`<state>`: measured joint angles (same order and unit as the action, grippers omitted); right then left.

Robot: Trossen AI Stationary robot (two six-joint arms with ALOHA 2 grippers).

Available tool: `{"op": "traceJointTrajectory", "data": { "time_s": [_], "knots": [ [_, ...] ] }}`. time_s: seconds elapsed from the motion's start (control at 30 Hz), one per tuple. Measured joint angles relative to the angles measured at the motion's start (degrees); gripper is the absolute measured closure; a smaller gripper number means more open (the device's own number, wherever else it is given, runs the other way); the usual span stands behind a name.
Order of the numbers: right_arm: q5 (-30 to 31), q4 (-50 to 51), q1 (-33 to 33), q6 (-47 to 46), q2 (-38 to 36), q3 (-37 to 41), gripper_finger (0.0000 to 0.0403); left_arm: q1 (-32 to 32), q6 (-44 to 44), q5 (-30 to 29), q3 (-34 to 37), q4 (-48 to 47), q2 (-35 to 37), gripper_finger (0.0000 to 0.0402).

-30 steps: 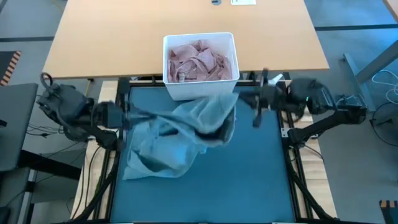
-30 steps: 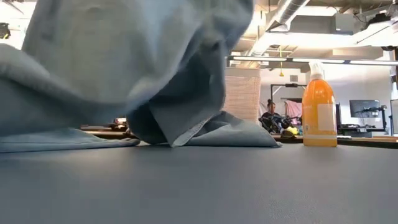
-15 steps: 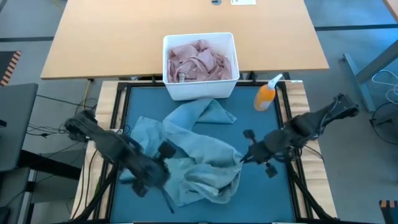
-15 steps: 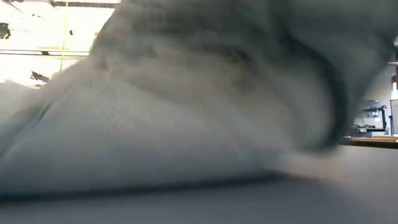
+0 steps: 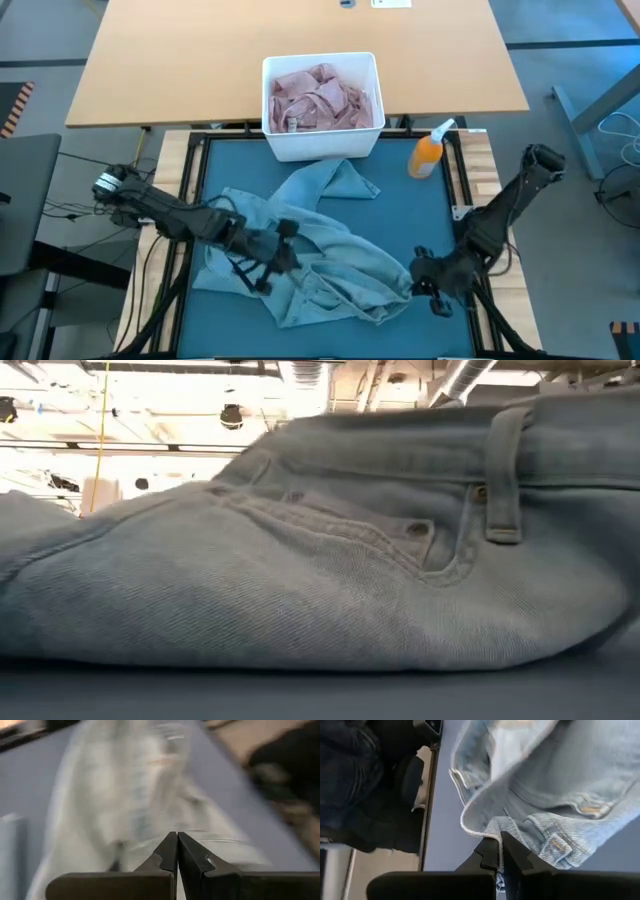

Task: Fold Laundry from Bin
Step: Fold the blue pants

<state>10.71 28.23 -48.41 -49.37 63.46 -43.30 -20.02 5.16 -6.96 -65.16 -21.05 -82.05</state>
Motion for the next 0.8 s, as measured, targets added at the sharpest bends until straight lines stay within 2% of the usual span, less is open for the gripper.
{"op": "traceJointTrajectory", "data": {
  "time_s": [0.1, 0.17, 0.2, 0.3, 0.43, 0.57, 0.7, 0.8],
  "knots": [
    [3.47, -0.24, -3.83, -5.89, 0.89, 0.12, 0.0376, 4.05, 1.42, -6.79, 2.59, 3.79, -0.39, 0.0401],
    [4.51, -0.48, -5.34, -7.51, 1.71, 0.12, 0.0375, 6.95, 2.47, -8.4, 2.82, 3.92, -0.47, 0.0396],
    [4.69, -0.78, -5.7, -7.95, 2.21, 0.12, 0.0375, 8.59, 2.63, -7.82, 3.16, 3.57, -0.47, 0.0391],
    [4.73, -0.92, -5.97, -9.67, 3.51, 0.12, 0.0374, 12.85, 2.72, -0.99, 4.03, 2.2, -0.58, 0.0366],
    [4.71, -1.1, -5.76, -10.24, 4.97, 0.12, 0.0373, 14.89, 7.9, 3.62, 4.1, -5.91, -0.54, 0.0318],
    [4.68, -0.68, -5.09, -10.26, 5.23, 0.12, 0.0372, 14.73, 17.41, 1.15, 5.66, -11.18, -0.54, 0.0266],
    [4.3, -1.03, -4.72, -11.22, 5.18, 0.12, 0.0364, 14.89, 20.82, -3.5, 7.66, -13.44, -0.54, 0.0224],
    [3.31, -1.27, -4.69, -13.45, 5.14, 0.12, 0.0355, 15.86, 22.75, -5.98, 10.79, -12.92, -0.58, 0.021]
  ]
}}
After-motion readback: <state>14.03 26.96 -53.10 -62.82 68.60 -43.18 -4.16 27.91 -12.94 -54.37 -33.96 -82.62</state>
